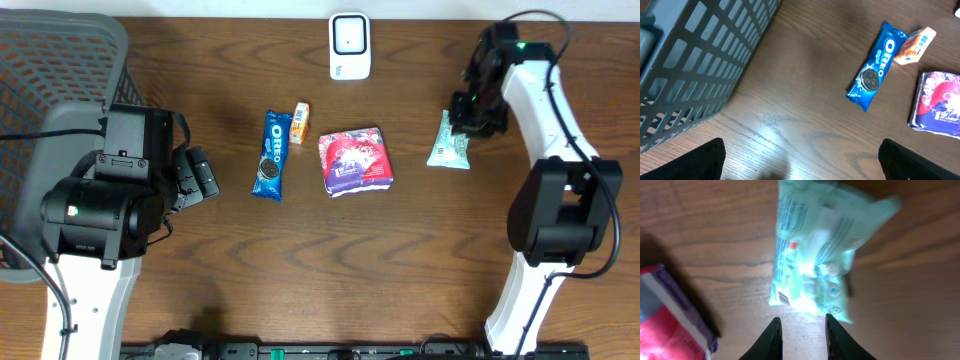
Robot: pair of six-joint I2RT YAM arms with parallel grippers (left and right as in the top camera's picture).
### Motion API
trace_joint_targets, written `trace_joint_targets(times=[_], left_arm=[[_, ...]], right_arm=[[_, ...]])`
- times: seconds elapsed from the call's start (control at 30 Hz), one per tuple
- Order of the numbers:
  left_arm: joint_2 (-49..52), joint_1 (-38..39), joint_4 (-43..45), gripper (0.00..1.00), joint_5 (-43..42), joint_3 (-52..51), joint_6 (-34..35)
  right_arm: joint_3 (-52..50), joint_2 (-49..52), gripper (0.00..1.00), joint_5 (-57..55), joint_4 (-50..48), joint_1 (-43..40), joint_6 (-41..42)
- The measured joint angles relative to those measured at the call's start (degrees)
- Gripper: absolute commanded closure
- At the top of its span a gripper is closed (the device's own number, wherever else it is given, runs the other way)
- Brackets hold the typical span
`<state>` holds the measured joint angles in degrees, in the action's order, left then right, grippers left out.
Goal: Scan the item barcode
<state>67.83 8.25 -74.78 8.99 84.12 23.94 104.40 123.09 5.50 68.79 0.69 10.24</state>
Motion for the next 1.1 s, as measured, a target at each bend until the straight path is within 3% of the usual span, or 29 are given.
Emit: trace_joint_targets(times=[0.33, 0.53, 0.67, 0.77, 0.9, 1.1], left_arm=[[0.0, 0.0, 0.0, 0.02, 0.0, 0.0, 0.0], [0.0, 0.0, 0.0, 0.02, 0.0, 0.0, 0.0], [0.0, 0.0, 0.0, 0.02, 0.0, 0.0, 0.0], [0.0, 0.0, 0.0, 0.02, 0.0, 0.0, 0.0], [0.0, 0.0, 0.0, 0.02, 0.0, 0.0, 0.0], [0.0, 0.0, 0.0, 0.02, 0.0, 0.0, 0.0]], right_arm=[[-14.4, 0.1, 0.74, 0.0, -8.3, 2.2, 1.8], [-16.0, 0.0, 0.67, -5.3, -16.6, 1.5, 3.5], [-16.0, 0.1, 0.68, -7.1, -22.0, 0.4, 3.6], [-16.0, 0.1, 0.69, -7.0, -22.3, -0.1, 3.5], [-15.8, 0.1, 0.87, -7.0, -18.8, -0.2, 3.0], [-10.0, 0.1, 0.89, -5.9, -9.0, -0.2, 2.6]])
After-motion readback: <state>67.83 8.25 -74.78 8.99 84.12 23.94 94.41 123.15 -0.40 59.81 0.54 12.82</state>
